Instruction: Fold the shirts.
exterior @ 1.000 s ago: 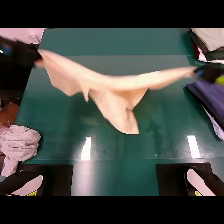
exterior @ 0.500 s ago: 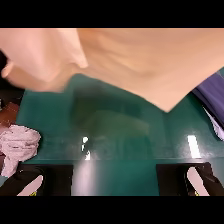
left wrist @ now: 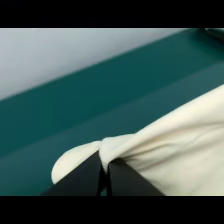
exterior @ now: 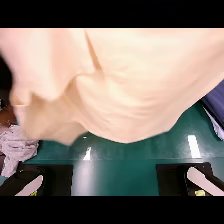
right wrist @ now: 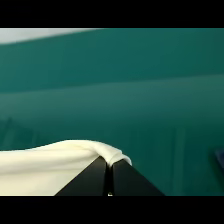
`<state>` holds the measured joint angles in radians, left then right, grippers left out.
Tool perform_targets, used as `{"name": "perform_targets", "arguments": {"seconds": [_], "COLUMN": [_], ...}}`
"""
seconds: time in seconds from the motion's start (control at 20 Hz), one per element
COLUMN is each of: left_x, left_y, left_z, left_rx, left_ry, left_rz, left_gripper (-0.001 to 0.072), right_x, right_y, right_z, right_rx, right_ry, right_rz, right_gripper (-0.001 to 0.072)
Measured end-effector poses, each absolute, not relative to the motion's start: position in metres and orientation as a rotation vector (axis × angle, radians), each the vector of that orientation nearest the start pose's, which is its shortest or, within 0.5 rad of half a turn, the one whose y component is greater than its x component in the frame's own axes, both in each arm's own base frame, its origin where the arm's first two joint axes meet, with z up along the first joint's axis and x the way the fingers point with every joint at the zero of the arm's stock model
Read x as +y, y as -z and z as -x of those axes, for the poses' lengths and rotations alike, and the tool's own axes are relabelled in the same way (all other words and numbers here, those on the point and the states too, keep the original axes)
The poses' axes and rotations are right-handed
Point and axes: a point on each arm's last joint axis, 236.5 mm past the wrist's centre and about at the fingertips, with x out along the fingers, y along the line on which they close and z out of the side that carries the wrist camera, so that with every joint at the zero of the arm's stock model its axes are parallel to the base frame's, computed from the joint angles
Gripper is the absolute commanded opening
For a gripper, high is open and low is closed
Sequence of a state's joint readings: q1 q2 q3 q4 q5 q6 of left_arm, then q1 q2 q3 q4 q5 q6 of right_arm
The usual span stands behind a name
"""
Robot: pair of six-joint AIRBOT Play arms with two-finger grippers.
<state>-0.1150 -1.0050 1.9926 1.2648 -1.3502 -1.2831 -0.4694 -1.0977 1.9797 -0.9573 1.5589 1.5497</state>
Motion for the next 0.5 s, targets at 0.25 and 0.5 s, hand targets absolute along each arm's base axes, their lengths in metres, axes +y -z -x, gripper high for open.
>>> {"name": "perform_targets", "arguments": {"seconds": [0.25,0.5], "left_x": [-0.115,-0.121], "left_y": [-0.261,-0.131], "left_z": [-0.417,-0.471], "left_rx": [0.781,1.065], "left_ry": [0.476,0.471], "left_rz": [-0.154,-0.091], "left_gripper": [0.0028,0.0296], "right_x": [-0.008,0.018], "right_y": [-0.23,-0.135], "right_z": [-0.395,-0.46], "right_rx": [0.99,1.094], "right_ry": [-0.13,-0.132], "right_rz": [-0.335,-0.301], "right_gripper": [0.0012,0.0028]}}
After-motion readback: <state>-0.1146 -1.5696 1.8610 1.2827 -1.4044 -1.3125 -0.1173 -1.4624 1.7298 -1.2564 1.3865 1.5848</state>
